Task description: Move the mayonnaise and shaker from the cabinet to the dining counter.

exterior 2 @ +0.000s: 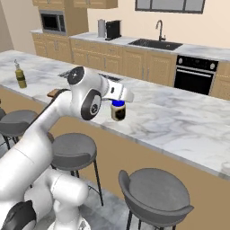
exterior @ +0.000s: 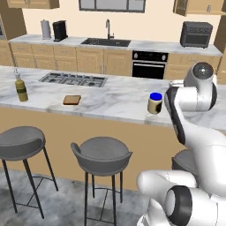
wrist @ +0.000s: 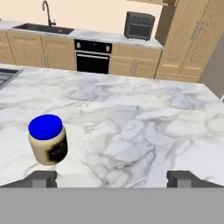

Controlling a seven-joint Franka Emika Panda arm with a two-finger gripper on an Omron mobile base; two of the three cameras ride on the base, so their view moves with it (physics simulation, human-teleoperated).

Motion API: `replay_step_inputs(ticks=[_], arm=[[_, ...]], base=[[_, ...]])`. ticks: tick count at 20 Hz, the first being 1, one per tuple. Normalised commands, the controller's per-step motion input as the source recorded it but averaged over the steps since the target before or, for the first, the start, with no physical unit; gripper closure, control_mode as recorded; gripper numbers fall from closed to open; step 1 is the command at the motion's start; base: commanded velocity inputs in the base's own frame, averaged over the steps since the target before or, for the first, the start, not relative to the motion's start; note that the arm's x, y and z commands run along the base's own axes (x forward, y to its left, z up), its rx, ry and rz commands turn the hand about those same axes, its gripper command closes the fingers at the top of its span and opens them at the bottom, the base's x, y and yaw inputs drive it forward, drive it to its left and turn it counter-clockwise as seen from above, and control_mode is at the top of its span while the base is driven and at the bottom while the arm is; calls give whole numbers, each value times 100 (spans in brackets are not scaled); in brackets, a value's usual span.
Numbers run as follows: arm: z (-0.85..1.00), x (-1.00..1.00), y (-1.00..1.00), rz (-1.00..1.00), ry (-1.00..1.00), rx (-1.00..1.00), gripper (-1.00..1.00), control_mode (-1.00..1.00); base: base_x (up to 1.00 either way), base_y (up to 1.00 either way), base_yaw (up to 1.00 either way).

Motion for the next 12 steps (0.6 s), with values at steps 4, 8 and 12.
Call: replay_step_inputs(ticks=[4,8,12], arm=[[33,-61,12,-18,3,12,-100,-100],[43,-59,14,-2,8,10,-100,-100],[23,-56,28,9,2,1,-100,-100]], base=[[0,0,0],[0,0,0],[0,0,0]])
